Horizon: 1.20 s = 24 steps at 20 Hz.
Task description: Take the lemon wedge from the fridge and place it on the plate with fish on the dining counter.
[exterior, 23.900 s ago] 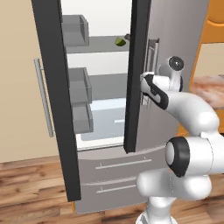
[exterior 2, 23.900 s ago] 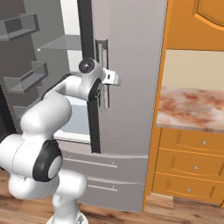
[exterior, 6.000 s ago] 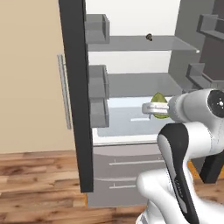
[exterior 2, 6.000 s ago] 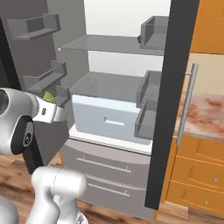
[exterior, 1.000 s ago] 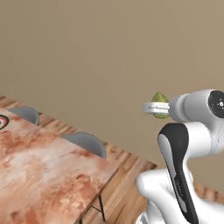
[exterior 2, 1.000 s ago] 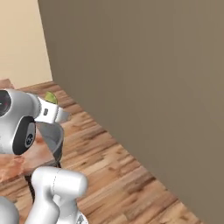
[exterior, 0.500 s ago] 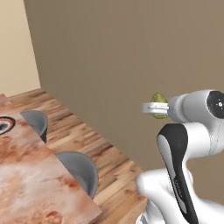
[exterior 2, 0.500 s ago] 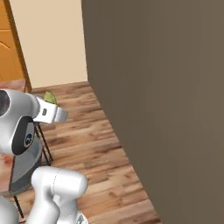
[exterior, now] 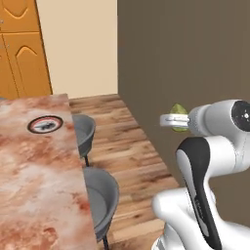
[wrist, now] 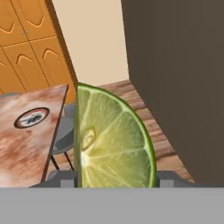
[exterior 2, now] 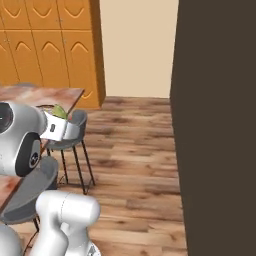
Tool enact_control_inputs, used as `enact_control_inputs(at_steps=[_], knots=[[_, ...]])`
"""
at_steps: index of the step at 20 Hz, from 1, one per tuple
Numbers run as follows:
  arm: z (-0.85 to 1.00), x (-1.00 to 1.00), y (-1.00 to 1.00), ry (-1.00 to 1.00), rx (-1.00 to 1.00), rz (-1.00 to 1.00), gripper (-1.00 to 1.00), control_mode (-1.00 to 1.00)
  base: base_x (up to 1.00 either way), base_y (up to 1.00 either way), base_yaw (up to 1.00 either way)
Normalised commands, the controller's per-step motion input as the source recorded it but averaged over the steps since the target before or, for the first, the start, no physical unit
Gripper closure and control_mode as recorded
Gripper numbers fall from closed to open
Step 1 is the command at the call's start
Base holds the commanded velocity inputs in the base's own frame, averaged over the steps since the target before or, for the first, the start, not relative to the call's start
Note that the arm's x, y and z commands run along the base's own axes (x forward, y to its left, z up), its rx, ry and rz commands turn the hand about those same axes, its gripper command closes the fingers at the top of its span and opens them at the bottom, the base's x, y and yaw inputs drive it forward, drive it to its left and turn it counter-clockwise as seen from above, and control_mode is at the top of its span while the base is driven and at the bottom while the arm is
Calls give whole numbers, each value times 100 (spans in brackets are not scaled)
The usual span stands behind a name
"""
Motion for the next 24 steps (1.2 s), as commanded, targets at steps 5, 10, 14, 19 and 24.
enact_control_inputs(at_steps=[5,10,14,19,24], knots=[[0,0,0,0,0,0,100,100,42,-31,72],[0,0,0,0,0,0,100,100,48,-86,47],[0,0,0,0,0,0,100,100,90,-38,56],[0,0,0,0,0,0,100,100,100,-3,48],[0,0,0,0,0,0,100,100,100,7,43]])
